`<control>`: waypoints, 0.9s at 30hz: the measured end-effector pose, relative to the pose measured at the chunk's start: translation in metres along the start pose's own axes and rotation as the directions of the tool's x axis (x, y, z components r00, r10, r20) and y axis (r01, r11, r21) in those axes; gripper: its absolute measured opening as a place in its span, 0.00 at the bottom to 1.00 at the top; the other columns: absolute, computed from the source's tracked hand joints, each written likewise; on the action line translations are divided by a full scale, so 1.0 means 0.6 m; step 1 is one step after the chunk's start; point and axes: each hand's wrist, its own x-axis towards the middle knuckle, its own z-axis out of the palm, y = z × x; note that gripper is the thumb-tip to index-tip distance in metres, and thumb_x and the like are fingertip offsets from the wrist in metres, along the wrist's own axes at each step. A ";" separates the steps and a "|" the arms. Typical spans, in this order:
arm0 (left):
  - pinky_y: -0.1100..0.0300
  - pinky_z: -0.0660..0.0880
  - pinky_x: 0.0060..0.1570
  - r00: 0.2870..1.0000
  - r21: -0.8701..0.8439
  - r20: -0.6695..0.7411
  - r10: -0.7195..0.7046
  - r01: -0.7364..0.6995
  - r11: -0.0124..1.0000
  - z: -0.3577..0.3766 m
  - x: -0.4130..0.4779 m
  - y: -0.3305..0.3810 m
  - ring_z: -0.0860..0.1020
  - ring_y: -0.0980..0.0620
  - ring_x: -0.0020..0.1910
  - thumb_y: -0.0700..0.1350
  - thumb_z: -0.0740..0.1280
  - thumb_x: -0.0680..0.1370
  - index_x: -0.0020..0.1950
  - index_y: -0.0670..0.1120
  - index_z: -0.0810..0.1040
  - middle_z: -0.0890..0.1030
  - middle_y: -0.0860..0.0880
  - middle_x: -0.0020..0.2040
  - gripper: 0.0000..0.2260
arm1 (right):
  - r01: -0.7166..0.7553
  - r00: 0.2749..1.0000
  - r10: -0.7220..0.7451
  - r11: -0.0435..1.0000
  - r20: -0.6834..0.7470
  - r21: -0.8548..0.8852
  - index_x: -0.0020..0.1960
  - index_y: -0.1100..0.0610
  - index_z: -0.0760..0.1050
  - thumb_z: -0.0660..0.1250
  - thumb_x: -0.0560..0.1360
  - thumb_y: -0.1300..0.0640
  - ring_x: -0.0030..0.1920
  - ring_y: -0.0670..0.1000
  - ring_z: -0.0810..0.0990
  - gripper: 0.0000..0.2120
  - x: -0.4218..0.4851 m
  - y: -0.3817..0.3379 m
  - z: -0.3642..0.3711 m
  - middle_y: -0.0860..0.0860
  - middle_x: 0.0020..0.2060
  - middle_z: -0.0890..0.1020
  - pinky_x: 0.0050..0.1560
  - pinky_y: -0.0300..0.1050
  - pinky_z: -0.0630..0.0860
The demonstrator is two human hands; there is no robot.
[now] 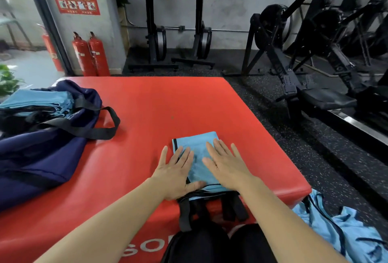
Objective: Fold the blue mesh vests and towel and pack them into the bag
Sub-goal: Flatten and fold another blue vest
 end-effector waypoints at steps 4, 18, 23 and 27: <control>0.40 0.27 0.70 1.000 -0.019 0.024 0.010 -0.009 1.000 -0.001 0.003 0.000 0.31 0.51 0.76 0.76 0.33 0.65 0.77 0.45 0.31 0.35 0.50 0.79 0.50 | 0.037 0.998 -0.034 0.997 0.045 -0.065 0.80 0.53 0.38 0.40 0.82 0.39 0.78 0.48 0.35 0.31 0.061 0.007 0.014 0.52 0.79 0.38 0.76 0.51 0.34; 0.44 0.46 0.73 0.977 -0.329 -0.141 -0.162 0.108 0.938 -0.076 0.044 -0.049 0.61 0.54 0.74 0.71 0.56 0.74 0.76 0.54 0.63 0.66 0.56 0.74 0.35 | 0.047 0.976 0.013 0.961 -0.215 0.273 0.79 0.52 0.56 0.49 0.82 0.42 0.77 0.50 0.54 0.28 0.108 0.063 0.014 0.52 0.77 0.61 0.74 0.50 0.51; 0.47 0.59 0.66 0.888 -0.432 -0.011 -0.460 0.411 0.803 -0.099 0.118 -0.088 0.74 0.50 0.63 0.60 0.67 0.75 0.68 0.52 0.72 0.78 0.54 0.61 0.24 | -0.228 0.940 0.311 0.879 -0.139 0.419 0.68 0.46 0.72 0.65 0.77 0.49 0.68 0.53 0.64 0.19 0.152 0.076 -0.038 0.45 0.58 0.80 0.66 0.53 0.58; 0.52 0.70 0.58 0.877 -0.509 0.260 -0.403 0.480 0.714 -0.100 0.154 -0.106 0.75 0.47 0.44 0.51 0.75 0.70 0.44 0.44 0.77 0.77 0.49 0.40 0.13 | -0.365 0.931 0.349 0.868 0.110 0.337 0.61 0.48 0.77 0.70 0.72 0.51 0.70 0.56 0.62 0.17 0.185 0.079 -0.050 0.49 0.60 0.77 0.66 0.53 0.57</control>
